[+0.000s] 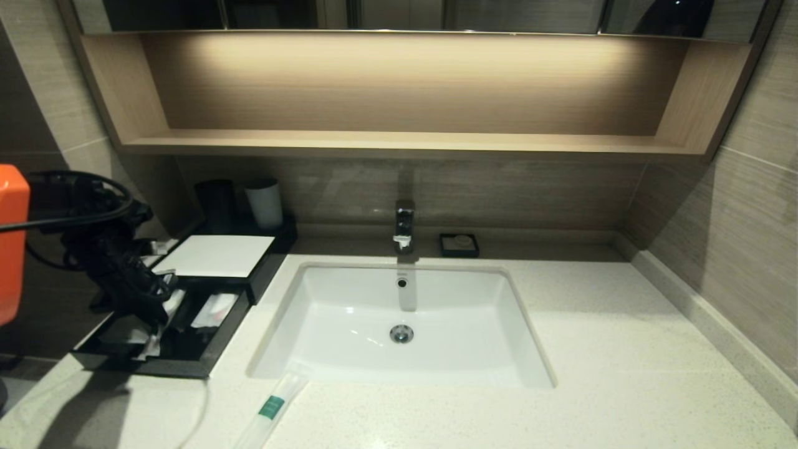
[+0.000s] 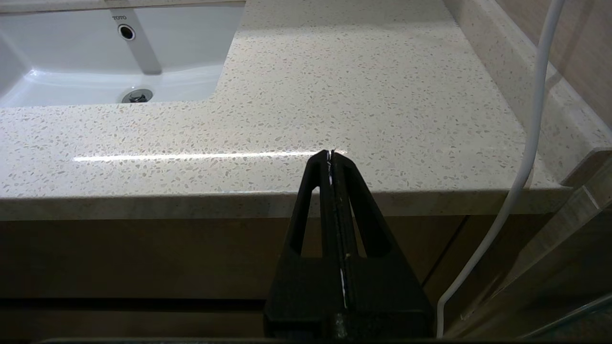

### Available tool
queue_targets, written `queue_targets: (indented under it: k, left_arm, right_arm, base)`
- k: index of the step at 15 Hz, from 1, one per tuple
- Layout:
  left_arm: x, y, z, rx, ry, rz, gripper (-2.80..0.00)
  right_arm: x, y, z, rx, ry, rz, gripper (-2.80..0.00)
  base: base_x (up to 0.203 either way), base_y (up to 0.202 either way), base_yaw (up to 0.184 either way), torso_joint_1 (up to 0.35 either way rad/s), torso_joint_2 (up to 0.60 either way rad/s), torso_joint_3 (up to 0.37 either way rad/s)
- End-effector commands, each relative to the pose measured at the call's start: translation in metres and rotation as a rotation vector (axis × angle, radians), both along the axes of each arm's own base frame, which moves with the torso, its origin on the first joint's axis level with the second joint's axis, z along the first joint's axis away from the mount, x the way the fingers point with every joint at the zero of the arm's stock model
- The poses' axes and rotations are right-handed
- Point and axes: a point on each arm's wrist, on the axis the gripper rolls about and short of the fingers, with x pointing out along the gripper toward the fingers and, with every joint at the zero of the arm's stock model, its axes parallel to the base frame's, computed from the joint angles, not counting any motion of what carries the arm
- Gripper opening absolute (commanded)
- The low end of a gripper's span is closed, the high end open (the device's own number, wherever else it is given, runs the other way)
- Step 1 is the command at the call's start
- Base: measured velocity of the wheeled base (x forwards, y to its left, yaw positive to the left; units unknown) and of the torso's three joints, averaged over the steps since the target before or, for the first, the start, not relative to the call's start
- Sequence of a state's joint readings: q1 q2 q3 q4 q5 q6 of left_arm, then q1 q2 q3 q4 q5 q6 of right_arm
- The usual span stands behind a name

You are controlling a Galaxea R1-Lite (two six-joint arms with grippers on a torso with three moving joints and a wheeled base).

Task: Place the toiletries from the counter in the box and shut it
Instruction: Place the bathroom toiletry into the drawer

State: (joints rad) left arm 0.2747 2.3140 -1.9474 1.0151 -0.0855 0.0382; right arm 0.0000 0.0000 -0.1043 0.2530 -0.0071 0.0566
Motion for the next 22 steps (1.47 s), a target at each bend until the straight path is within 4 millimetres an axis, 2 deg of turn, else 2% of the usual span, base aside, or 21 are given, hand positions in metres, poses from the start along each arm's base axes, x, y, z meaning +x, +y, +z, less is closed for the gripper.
queue_targets:
  k: [1,4,6,16,17,22]
  left_arm:
    - [-0.001,-0.001,0.007,0.003,-0.021,0.004,-2.8]
    - [-0.01,-0.005,0.025,-0.018,-0.05,-0.001,-2.8]
    - [-0.012,-0.006,0.028,-0.022,-0.054,-0.005,-2.8]
    - [-0.004,-0.002,0.003,0.013,0.027,0.007,-2.8]
    - [-0.004,-0.002,0.003,0.014,0.025,0.008,0.0]
    - [-0.01,-0.004,0.017,0.018,0.0,0.006,0.0]
  right_arm:
    - [0.0,0.0,0.0,0.0,0.005,0.001,-2.8]
    - [0.0,0.0,0.0,0.001,0.003,0.001,-2.8]
    - [0.0,0.0,0.0,0.001,0.003,0.001,-2.8]
    - [0.0,0.0,0.0,0.0,0.003,0.001,-2.8]
    - [0.0,0.0,0.0,0.0,0.003,-0.001,-2.8]
    - [0.0,0.0,0.0,0.0,0.003,0.001,-2.8]
  base:
    - [0.0,0.0,0.0,0.0,0.0,0.0]
    - [0.0,0.0,0.0,0.0,0.0,0.0]
    - [0.0,0.0,0.0,0.0,0.0,0.0]
    - [0.0,0.0,0.0,0.0,0.0,0.0]
    - [0.0,0.0,0.0,0.0,0.0,0.0]
    - [0.0,0.0,0.0,0.0,0.0,0.0]
